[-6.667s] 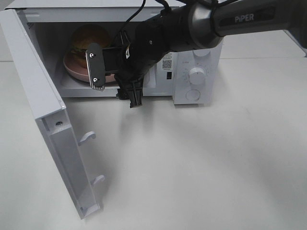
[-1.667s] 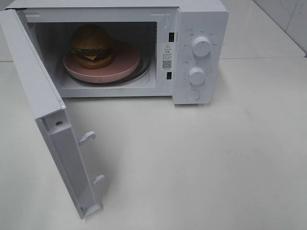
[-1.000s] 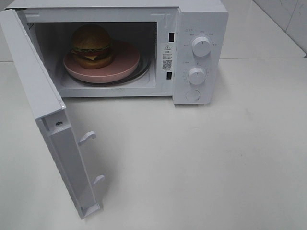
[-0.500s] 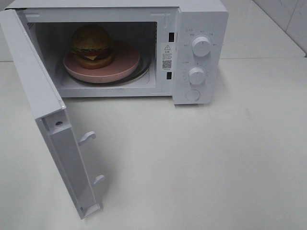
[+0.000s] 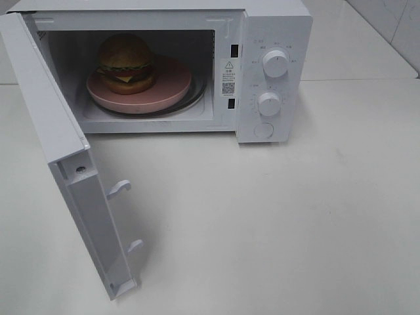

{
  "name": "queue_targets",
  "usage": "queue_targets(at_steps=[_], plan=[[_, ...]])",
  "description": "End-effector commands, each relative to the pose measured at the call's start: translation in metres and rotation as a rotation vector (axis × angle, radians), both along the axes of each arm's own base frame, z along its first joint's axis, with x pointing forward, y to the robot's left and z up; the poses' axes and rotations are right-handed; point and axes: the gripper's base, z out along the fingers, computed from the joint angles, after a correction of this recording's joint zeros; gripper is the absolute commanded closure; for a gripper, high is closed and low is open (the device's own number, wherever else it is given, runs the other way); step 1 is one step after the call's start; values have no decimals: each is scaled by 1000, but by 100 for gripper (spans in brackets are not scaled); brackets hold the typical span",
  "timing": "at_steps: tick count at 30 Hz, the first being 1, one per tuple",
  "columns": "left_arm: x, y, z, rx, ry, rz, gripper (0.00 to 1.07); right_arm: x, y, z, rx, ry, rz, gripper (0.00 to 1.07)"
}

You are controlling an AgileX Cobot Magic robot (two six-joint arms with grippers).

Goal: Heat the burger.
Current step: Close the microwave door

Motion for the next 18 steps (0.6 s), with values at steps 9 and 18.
queue_targets(at_steps=[9,18], plan=[[-1,6,26,31,-187,55,25,-4,0,0,-3,-32,-1,31],[3,9,39,43,-339,94,78,-4,0,0,-3,-32,-1,31]])
